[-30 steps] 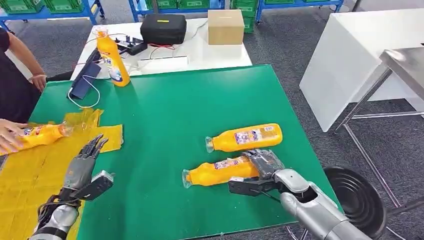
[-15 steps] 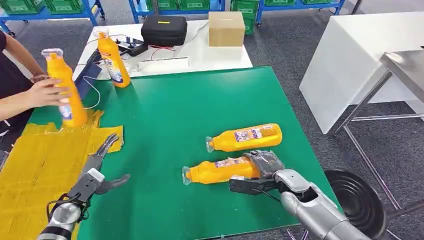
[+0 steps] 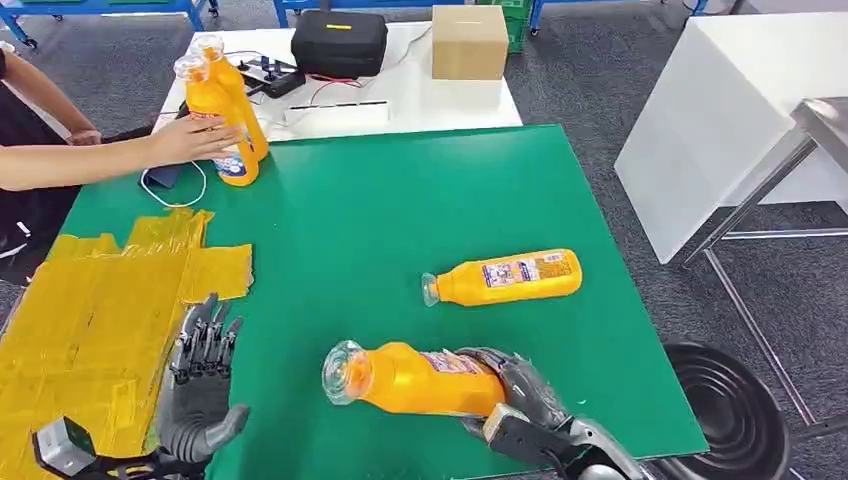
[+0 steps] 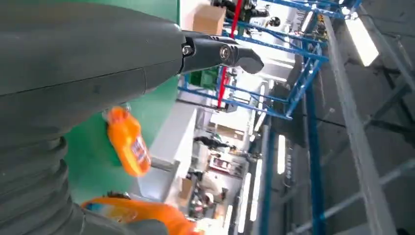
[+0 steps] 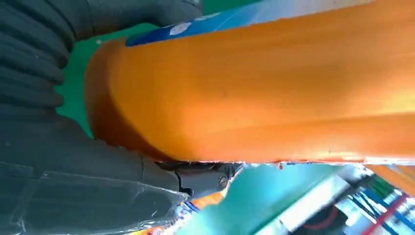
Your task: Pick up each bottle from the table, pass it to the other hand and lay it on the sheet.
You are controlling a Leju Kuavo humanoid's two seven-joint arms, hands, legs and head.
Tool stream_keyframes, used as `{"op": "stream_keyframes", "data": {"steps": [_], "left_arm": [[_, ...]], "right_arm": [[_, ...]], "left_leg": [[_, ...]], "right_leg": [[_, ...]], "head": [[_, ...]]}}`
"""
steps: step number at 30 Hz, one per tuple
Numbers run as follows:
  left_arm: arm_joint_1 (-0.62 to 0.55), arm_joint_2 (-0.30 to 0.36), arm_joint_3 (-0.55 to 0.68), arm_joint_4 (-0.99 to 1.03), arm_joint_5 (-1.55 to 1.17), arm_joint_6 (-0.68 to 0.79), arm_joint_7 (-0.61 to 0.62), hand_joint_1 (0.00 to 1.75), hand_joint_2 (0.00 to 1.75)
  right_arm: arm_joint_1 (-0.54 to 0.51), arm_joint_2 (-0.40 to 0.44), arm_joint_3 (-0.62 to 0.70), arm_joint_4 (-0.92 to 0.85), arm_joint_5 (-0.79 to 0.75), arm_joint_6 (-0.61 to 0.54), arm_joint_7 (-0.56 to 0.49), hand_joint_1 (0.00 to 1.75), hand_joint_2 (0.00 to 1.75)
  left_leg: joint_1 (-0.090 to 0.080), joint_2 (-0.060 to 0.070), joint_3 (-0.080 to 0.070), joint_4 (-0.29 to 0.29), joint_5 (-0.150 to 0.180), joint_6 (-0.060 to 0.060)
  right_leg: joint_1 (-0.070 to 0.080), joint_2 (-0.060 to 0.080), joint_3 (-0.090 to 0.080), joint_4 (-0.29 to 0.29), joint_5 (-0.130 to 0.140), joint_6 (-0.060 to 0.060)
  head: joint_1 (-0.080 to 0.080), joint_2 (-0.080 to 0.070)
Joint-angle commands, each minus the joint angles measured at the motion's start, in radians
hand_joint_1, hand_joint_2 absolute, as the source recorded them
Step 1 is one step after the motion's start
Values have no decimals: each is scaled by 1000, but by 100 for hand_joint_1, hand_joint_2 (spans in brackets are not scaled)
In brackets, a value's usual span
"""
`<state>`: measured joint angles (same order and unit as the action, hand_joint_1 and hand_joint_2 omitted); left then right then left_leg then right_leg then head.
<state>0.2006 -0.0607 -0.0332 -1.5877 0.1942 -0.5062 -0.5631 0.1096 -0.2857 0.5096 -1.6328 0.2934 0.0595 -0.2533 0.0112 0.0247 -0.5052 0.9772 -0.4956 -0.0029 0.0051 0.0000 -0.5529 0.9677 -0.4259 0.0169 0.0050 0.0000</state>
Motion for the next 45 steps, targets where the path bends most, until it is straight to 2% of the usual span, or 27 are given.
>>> {"op": "stream_keyframes", "data": {"steps": [1, 9, 15, 21, 25, 29, 36, 39, 45], "left_arm": [[16, -29, -46, 4, 102, -41, 23, 0, 175], [-22, -21, -125, 57, 136, -74, 41, 0, 175], [-26, -15, -135, 59, 150, -89, 42, 0, 175], [-130, -33, -232, 132, 125, -85, 63, 0, 175], [-150, -32, -238, 139, 122, -80, 59, 0, 175], [-150, -32, -232, 141, 122, -83, 59, 0, 175], [-148, -33, -231, 139, 121, -85, 59, 0, 175], [-149, -33, -230, 141, 117, -79, 60, 0, 175], [-177, -37, -217, 165, 79, -61, 55, 0, 175]], "right_arm": [[40, 39, -28, -77, -11, -12, -25, 175, 175], [-87, 141, 17, 60, -16, 30, -30, 175, 175], [-96, 140, 22, 67, -24, 41, -28, 175, 175], [-421, 275, 137, 338, -65, 100, 54, 175, 175], [-524, 332, 213, 451, -87, 102, 94, 175, 175], [-525, 342, 236, 471, -91, 86, 96, 175, 175], [-522, 330, 242, 460, -96, 80, 95, 175, 175], [-526, 332, 249, 465, -95, 82, 97, 175, 175], [-575, 401, 359, 568, -81, 84, 114, 175, 175]], "left_leg": [[-1, -2, -1, 0, 0, 0], [-1, -1, 0, -1, 1, 1], [-1, -3, -1, -1, 2, 2], [-1, 5, -2, -1, 2, 1], [-1, 4, -4, 0, 5, 2], [-1, 2, -1, -1, 5, 3], [-1, -3, -4, -1, 5, 4], [-1, -4, -4, 0, 5, 4], [-2, -2, -5, 0, 5, 3]], "right_leg": [[-1, 0, -1, 0, 0, 0], [-1, 1, -1, -1, 1, 0], [-1, 0, 0, -1, 1, 1], [-1, 7, -4, 0, 3, 0], [-2, 6, -6, 2, 5, 0], [-1, 3, -3, 0, 3, 0], [-1, -4, -4, 1, 1, 1], [-2, -2, -4, 2, 1, 1], [-3, -1, -5, 2, 2, 0]], "head": [[0, 0], [0, 0], [0, 0], [0, 0], [0, 0], [0, 0], [0, 0], [0, 0], [0, 0]]}}
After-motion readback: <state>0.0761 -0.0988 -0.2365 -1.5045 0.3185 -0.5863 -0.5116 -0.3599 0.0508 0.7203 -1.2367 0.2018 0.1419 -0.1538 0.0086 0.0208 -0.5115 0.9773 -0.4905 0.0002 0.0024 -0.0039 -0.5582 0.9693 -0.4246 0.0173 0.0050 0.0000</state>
